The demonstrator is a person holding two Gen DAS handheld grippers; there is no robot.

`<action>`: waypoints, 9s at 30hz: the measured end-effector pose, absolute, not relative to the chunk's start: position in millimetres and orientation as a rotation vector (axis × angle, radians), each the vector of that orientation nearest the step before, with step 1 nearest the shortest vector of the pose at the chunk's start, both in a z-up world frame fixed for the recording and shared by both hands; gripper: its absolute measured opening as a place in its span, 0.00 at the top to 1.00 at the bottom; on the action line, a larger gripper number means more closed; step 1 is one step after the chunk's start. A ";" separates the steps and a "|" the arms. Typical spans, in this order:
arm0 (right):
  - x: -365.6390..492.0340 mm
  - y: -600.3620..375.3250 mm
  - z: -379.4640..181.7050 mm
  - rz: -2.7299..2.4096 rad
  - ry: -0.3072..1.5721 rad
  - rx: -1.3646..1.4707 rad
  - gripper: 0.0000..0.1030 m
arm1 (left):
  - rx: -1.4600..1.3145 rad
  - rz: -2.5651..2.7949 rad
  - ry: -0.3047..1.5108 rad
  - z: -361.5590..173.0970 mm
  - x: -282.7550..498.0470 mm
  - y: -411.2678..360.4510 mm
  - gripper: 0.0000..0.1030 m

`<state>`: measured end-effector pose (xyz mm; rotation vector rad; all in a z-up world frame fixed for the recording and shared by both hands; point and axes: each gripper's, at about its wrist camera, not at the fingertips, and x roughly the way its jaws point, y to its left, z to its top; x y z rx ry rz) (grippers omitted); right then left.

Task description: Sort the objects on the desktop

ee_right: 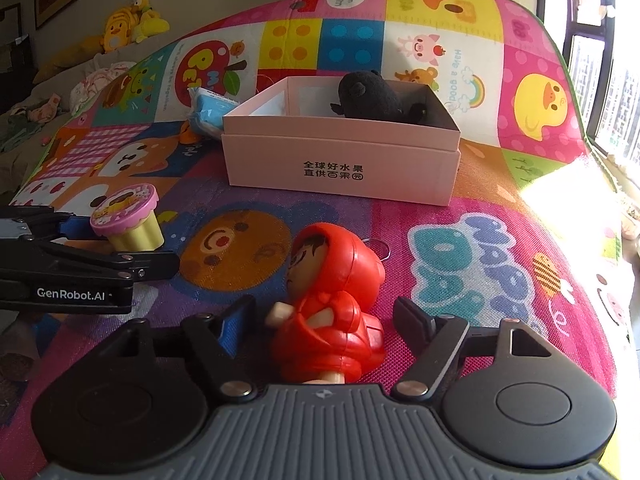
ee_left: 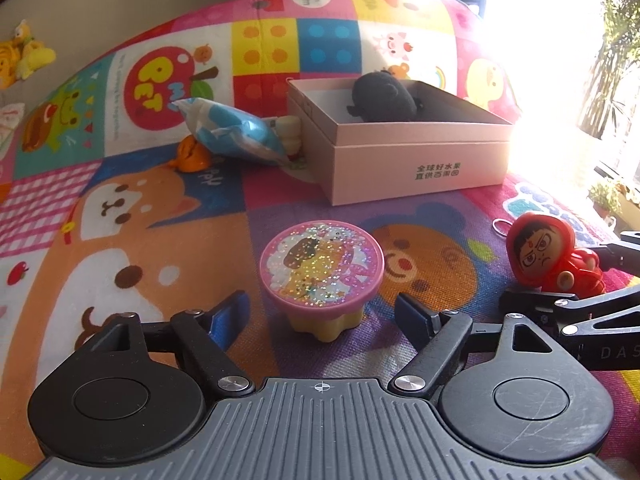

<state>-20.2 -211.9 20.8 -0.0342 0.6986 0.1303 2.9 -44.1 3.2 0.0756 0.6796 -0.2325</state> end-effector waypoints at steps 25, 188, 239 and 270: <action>-13.8 -289.2 153.5 -0.004 0.396 -0.006 0.50 | 0.143 -0.248 0.421 66.1 138.4 -116.1 0.52; -13.5 -258.0 21.4 0.134 0.753 -0.048 0.00 | 0.115 -0.271 0.641 16.4 24.8 -56.9 0.01; -14.8 -248.5 19.1 0.110 0.769 -0.044 0.00 | 0.024 -0.268 0.684 12.4 61.7 -15.2 0.61; 15.2 -208.7 64.8 0.419 0.814 0.191 0.48 | 0.013 -0.244 0.701 9.2 6.8 -16.5 0.03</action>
